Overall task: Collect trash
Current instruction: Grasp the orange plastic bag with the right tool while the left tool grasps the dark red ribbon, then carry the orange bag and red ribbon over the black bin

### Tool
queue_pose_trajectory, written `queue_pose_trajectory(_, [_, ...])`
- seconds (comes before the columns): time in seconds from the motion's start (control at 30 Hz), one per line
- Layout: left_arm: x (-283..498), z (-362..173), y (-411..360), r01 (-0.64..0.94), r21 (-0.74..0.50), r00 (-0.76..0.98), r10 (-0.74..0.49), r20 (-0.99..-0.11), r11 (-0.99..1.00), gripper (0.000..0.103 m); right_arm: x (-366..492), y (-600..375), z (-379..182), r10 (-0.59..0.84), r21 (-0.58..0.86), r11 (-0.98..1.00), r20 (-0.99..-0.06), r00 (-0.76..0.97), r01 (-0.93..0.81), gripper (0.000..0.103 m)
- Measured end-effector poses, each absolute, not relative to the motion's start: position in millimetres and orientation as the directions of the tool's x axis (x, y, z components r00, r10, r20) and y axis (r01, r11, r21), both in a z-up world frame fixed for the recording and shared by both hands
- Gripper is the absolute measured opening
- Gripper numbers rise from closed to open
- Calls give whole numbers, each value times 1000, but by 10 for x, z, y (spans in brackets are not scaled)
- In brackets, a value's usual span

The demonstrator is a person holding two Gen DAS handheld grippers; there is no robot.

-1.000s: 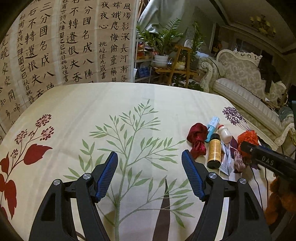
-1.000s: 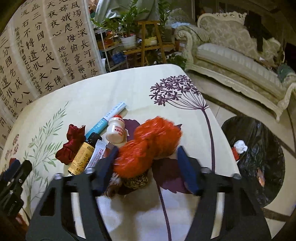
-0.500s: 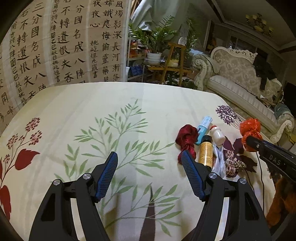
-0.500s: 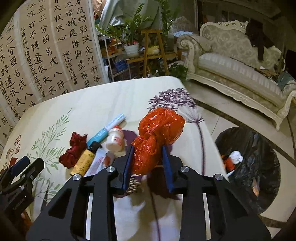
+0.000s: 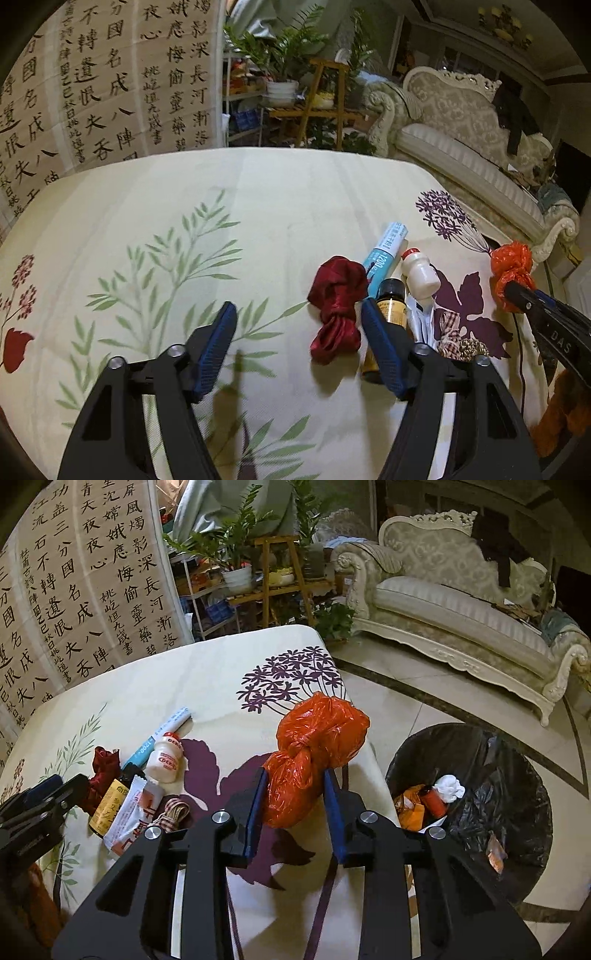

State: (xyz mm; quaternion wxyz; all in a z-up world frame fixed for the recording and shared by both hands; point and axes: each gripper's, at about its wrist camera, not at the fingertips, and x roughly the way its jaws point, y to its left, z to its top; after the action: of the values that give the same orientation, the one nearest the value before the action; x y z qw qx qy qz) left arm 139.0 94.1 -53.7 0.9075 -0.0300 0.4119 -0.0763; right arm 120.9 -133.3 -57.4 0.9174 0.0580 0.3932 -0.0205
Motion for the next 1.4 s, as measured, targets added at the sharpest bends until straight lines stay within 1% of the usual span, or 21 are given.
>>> queue_pose_trajectory(0.13, [1456,-582,908,133,-117,623,-175,-763,984,56,1216,-1346,-593,19,102,992,-724,690,79,29])
queue_pose_trajectory(0.23, [1466,-599,891,145,-120,611,-185,-769,982,47,1219,-1370,-601,27,110,991,-724,690,76,29])
queue_pose_trajectory(0.33, [1478,-612,862,160,-126,602,-198,-774,979,33,1230,-1366,-612,32,113,991,-726,687,74,30])
queue_pose_trajectory(0.37, [1476,-621,852,168,-129,597,-205,-776,977,24,1232,-1363,-617,33,114,991,-727,686,73,30])
queue_pose_trajectory(0.4, [1474,-628,843,171,-129,594,-206,-777,977,23,1230,-1361,-621,34,114,991,-727,685,73,30])
queue_pose_trajectory(0.6, [1378,-585,849,172,-102,627,-189,-756,980,21,1200,-1371,-604,33,116,990,-725,688,76,30])
queue_pose_trajectory(0.9, [1081,-383,843,165,-121,672,-201,-713,979,21,931,-1454,-513,24,115,990,-707,706,81,29])
queue_pose_trajectory(1.17, [792,-197,601,209,-129,707,-241,-665,969,21,615,-1632,-418,-16,98,988,-694,720,116,29])
queue_pose_trajectory(1.4, [633,-183,260,281,-141,691,-302,-657,949,21,312,-1903,-419,-67,89,980,-695,716,179,29])
